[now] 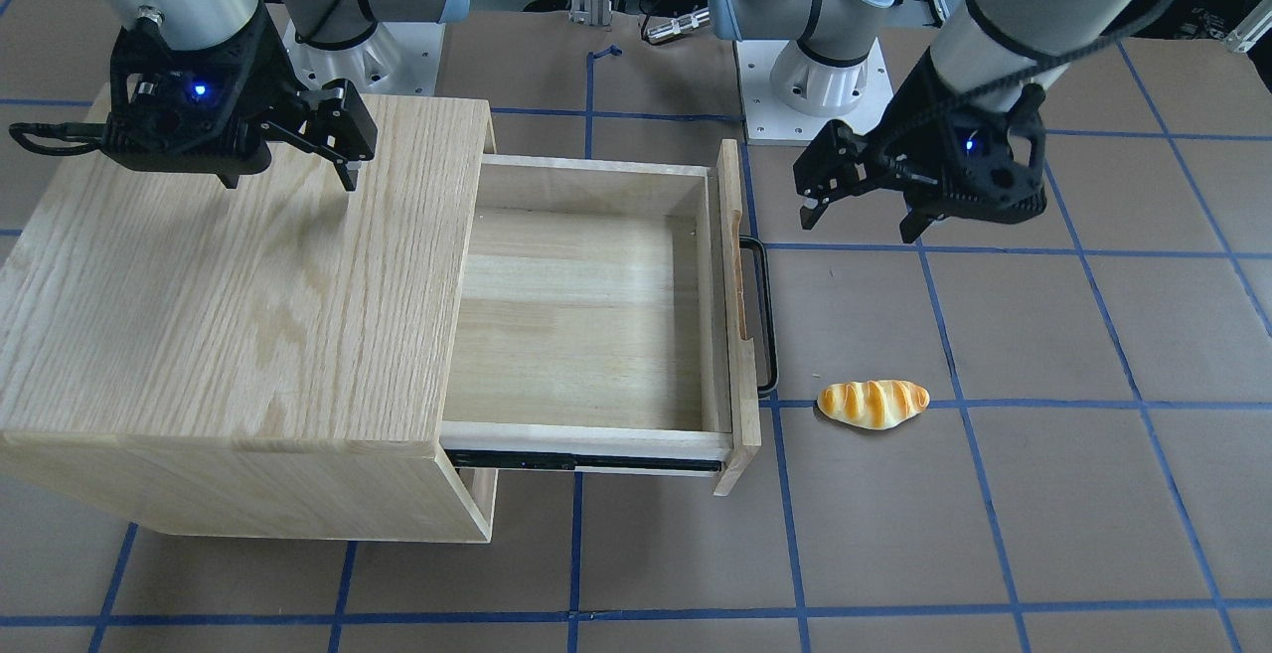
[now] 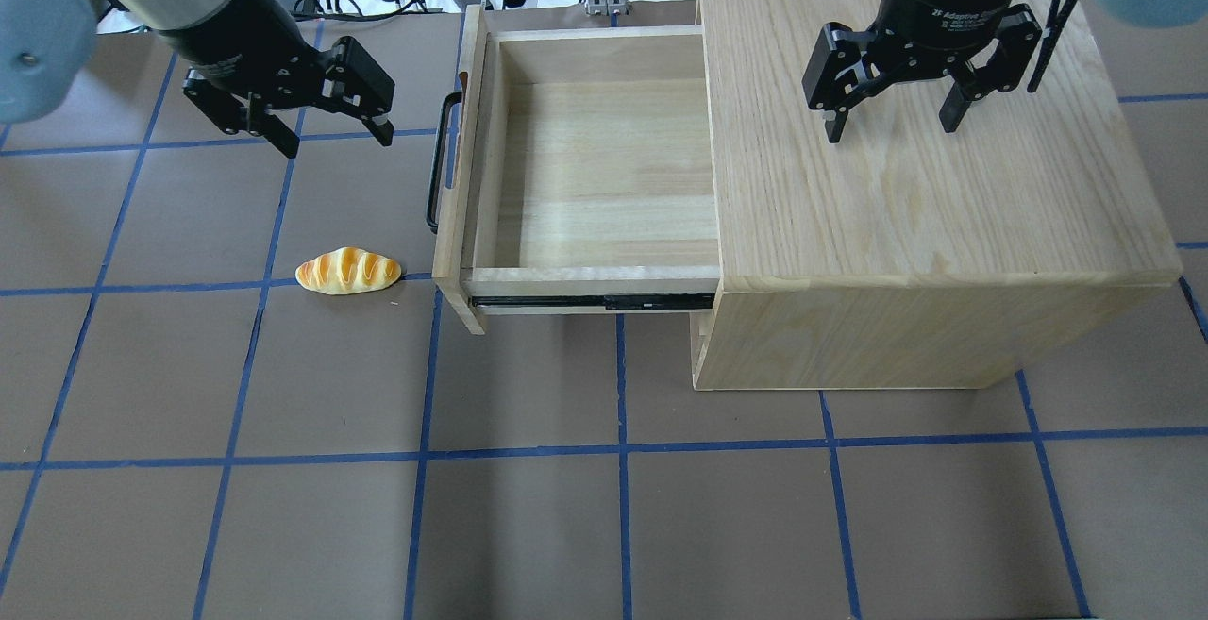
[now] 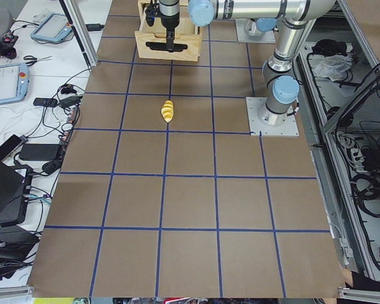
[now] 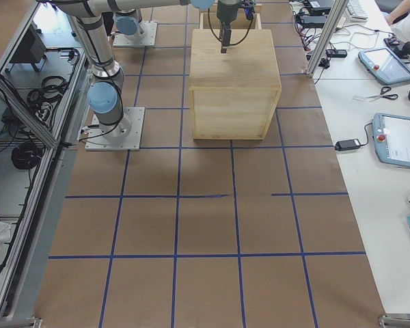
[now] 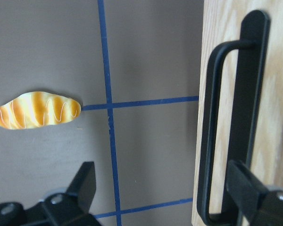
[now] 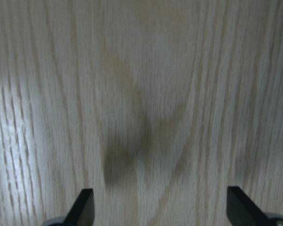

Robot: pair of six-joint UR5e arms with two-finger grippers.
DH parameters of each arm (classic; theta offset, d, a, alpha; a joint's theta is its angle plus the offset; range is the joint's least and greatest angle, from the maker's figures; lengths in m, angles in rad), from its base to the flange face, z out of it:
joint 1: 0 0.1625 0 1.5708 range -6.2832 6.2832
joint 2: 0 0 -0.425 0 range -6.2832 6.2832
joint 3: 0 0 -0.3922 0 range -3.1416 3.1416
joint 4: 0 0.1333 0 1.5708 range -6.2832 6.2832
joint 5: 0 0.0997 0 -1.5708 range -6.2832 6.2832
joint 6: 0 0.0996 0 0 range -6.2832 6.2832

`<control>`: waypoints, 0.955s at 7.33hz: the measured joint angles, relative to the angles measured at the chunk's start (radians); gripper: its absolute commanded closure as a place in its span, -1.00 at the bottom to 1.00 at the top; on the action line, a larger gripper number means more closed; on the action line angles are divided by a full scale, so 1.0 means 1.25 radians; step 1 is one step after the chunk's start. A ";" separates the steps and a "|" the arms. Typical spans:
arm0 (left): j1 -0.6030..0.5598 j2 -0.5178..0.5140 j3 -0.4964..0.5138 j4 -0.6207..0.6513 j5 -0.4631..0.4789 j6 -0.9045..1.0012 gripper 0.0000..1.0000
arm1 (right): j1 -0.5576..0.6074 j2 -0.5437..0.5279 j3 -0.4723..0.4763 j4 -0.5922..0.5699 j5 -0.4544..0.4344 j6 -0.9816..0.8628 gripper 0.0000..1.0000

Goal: Open upper drawer

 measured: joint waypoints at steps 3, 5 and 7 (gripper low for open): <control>-0.012 0.051 -0.012 -0.039 0.081 -0.046 -1.00 | 0.000 0.000 0.000 0.000 0.000 0.000 -1.00; -0.012 0.047 -0.016 -0.006 0.090 -0.036 -1.00 | 0.000 0.000 0.000 0.000 0.000 0.000 -1.00; -0.012 0.040 -0.016 0.023 0.092 -0.033 -1.00 | 0.000 0.000 0.000 0.000 0.000 0.000 -1.00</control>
